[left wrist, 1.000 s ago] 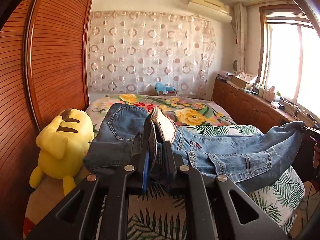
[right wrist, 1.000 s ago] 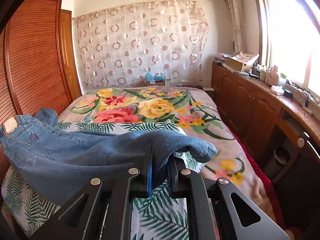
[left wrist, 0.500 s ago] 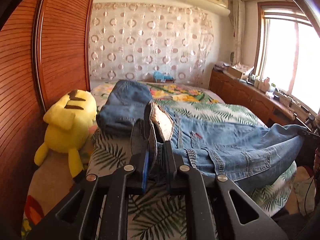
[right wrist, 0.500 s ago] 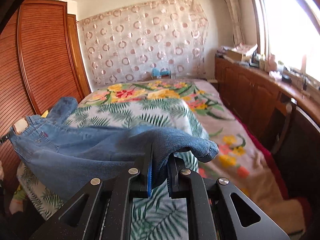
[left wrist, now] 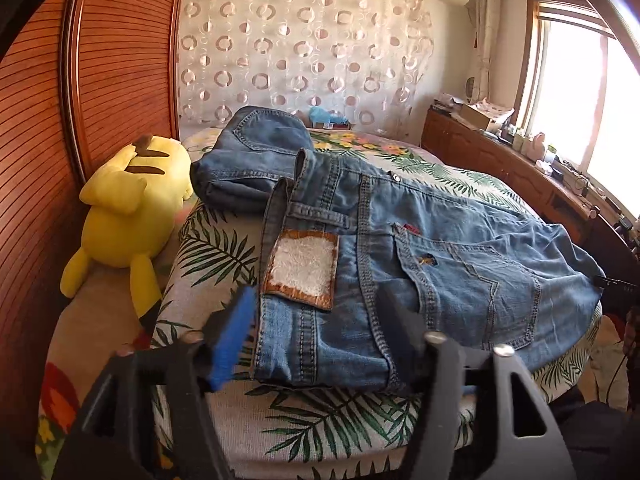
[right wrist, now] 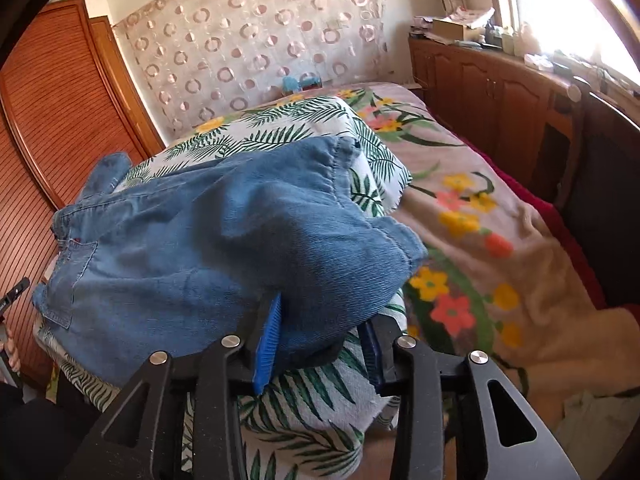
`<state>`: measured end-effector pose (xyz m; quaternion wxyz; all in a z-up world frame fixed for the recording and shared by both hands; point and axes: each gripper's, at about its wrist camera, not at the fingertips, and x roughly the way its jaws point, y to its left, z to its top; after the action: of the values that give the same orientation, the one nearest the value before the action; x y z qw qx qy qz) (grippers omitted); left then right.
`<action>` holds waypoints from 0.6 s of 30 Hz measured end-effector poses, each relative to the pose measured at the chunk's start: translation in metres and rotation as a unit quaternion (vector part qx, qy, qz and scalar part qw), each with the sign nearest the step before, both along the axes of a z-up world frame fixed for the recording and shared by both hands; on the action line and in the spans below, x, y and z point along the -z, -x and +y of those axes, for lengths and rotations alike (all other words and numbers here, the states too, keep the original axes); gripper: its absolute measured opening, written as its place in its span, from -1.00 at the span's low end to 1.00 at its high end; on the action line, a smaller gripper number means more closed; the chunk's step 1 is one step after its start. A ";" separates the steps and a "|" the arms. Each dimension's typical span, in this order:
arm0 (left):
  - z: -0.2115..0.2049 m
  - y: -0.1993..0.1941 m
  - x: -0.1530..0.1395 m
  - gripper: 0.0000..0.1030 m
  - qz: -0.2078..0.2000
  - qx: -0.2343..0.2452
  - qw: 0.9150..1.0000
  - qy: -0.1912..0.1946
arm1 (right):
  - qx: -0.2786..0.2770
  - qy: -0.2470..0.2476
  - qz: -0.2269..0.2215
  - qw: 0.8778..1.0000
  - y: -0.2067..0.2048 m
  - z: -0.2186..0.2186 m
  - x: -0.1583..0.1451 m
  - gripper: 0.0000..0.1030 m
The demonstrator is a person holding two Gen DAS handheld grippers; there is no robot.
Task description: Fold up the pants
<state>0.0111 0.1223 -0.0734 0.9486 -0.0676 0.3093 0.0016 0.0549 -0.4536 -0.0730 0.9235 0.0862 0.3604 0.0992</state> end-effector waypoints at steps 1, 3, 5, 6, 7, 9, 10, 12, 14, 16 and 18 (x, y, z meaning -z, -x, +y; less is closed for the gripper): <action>-0.002 -0.001 0.000 0.57 -0.002 0.003 1.000 -0.001 | 0.001 -0.002 -0.001 1.000 -0.001 -0.002 -0.002 -0.23; -0.006 -0.004 -0.001 0.57 -0.005 0.009 1.000 -0.002 | 0.003 0.000 -0.006 1.000 0.003 -0.004 -0.006 -0.20; -0.014 -0.009 -0.001 0.57 -0.002 0.015 1.000 -0.008 | 0.009 0.000 -0.011 1.000 0.003 -0.006 -0.011 -0.18; -0.017 -0.010 -0.001 0.57 -0.004 0.016 1.000 -0.014 | 0.011 -0.002 -0.015 1.000 0.006 -0.006 -0.013 -0.17; -0.021 -0.012 -0.002 0.57 -0.006 0.017 1.000 -0.020 | 0.016 -0.004 -0.019 1.000 0.008 -0.008 -0.014 -0.16; -0.031 -0.015 -0.002 0.57 -0.009 0.028 0.999 -0.025 | 0.019 -0.010 -0.022 1.000 0.009 -0.011 -0.015 -0.16; -0.035 -0.017 -0.003 0.57 -0.009 0.033 0.999 -0.024 | 0.019 -0.012 -0.023 0.999 0.011 -0.011 -0.015 -0.16; -0.044 -0.021 -0.003 0.57 -0.007 0.044 0.999 -0.023 | 0.023 -0.012 -0.023 0.999 0.014 -0.010 -0.013 -0.16; -0.054 -0.023 -0.002 0.57 -0.005 0.053 0.998 -0.023 | 0.026 -0.014 -0.019 0.999 0.015 -0.009 -0.008 -0.16; -0.060 -0.025 -0.002 0.57 -0.003 0.059 0.998 -0.023 | 0.029 -0.015 -0.015 0.999 0.027 -0.006 -0.001 -0.16; -0.067 -0.027 -0.001 0.57 -0.002 0.067 0.997 -0.026 | 0.031 -0.016 -0.011 0.999 0.034 -0.007 0.003 -0.16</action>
<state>0.0379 0.0551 -0.0720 0.9486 -0.0225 0.3111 -0.0540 0.0212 -0.4604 -0.0762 0.9287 0.1107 0.3456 0.0767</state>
